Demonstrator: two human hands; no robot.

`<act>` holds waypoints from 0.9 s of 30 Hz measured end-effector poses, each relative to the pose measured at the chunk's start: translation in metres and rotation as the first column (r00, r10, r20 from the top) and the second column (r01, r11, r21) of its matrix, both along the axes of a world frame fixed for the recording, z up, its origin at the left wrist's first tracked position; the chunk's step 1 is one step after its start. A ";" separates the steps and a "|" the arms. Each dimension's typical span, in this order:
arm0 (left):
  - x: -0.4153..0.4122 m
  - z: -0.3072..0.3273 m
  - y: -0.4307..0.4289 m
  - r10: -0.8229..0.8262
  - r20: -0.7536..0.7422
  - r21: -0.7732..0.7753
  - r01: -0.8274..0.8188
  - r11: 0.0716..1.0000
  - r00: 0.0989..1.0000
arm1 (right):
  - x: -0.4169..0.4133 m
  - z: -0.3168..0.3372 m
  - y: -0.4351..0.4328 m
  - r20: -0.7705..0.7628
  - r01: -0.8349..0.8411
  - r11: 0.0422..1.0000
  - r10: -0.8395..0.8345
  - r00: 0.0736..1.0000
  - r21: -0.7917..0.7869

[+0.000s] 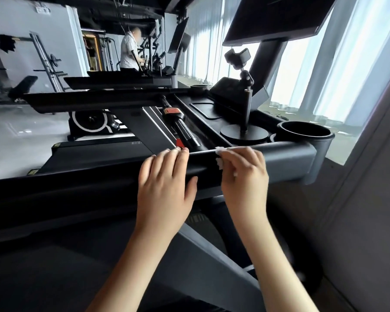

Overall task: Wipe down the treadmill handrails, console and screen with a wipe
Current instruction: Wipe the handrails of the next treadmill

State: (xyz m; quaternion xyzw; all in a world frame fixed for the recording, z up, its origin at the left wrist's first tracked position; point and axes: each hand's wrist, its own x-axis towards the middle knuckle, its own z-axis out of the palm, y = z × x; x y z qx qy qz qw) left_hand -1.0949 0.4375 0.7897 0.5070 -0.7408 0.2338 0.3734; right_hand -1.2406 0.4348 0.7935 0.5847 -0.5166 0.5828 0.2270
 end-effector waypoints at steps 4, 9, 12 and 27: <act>0.007 0.006 0.002 -0.091 -0.085 0.007 0.092 0.996 0.992 | -0.009 -0.018 0.007 0.092 0.009 0.997 -0.002 0.996 -0.077; 0.034 0.006 0.002 0.057 -0.125 0.022 -0.055 0.998 0.990 | 0.007 -0.043 0.010 0.243 0.078 0.995 -0.060 0.968 -0.065; 0.035 0.004 0.003 0.075 -0.098 0.030 -0.073 0.997 0.992 | 0.018 -0.052 0.011 0.192 0.004 0.996 0.012 0.981 -0.086; 0.035 0.002 0.004 0.088 -0.088 0.001 -0.088 0.996 0.992 | 0.020 -0.047 0.000 0.296 0.067 0.978 -0.006 0.955 -0.196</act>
